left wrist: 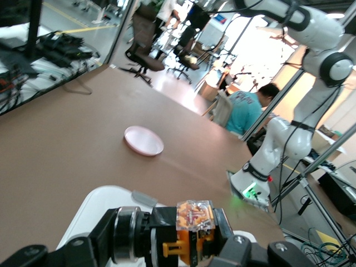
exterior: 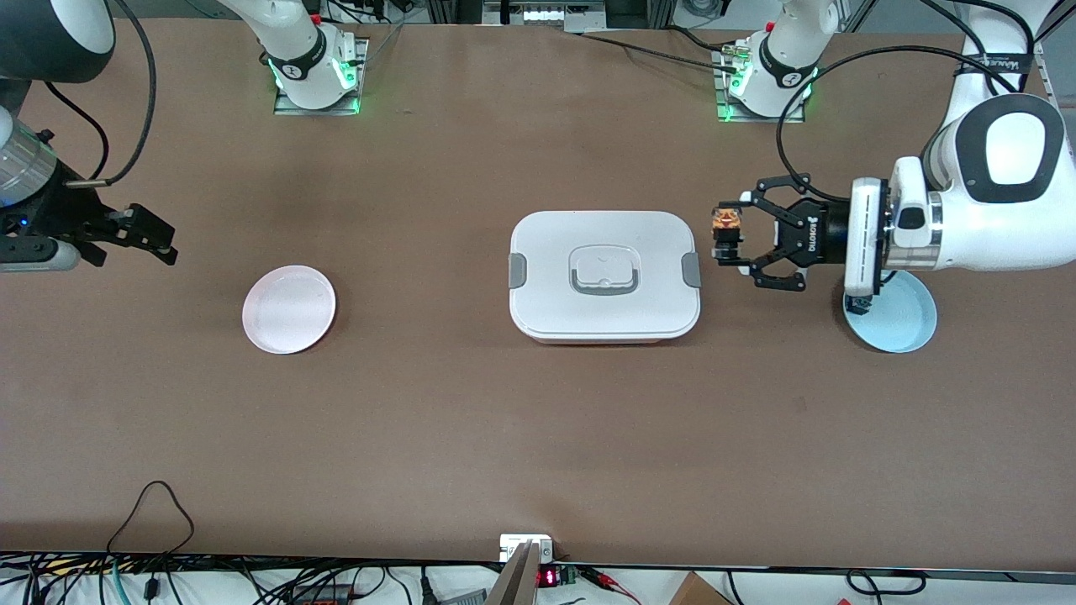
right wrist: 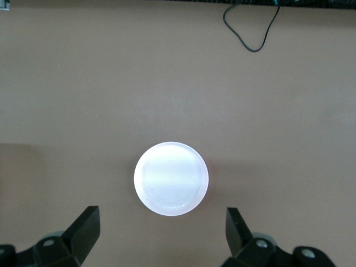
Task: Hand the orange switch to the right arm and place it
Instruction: 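Carry the switch over the white box while the right gripper approaches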
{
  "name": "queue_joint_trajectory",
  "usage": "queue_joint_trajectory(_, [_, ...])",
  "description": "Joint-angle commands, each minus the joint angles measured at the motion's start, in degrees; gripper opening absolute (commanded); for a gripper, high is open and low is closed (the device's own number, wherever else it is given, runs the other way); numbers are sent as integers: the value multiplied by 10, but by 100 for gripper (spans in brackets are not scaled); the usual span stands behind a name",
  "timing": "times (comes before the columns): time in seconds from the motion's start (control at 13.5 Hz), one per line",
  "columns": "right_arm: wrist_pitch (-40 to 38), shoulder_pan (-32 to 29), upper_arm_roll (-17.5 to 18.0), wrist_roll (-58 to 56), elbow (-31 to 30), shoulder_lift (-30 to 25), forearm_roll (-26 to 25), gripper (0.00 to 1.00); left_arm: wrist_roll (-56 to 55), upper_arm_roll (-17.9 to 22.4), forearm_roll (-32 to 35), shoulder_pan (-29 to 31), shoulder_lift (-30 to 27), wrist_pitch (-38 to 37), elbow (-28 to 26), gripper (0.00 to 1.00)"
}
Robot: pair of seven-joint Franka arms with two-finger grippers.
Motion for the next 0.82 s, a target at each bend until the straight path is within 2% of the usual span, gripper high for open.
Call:
queue_joint_trajectory(0.0, [-62, -7, -4, -49, 15, 2, 8, 100, 33, 8, -47, -24, -5, -10, -10, 0])
queue_joint_trajectory(0.15, [-84, -4, -4, -122, 17, -6, 19, 100, 51, 8, -69, -46, 0, -10, -10, 0])
queue_joint_trajectory(0.3, [-140, -15, -12, -130, 17, -7, 156, 100, 86, 8, -86, -60, 2, -10, -10, 0])
queue_joint_trajectory(0.52, [-189, -42, -15, -187, -5, 0, 299, 100, 153, 8, -121, -62, 12, -11, -11, 0])
queue_joint_trajectory(0.74, [-198, -60, -16, -248, -74, 0, 445, 100, 203, 8, -168, -79, 21, -9, -27, 0])
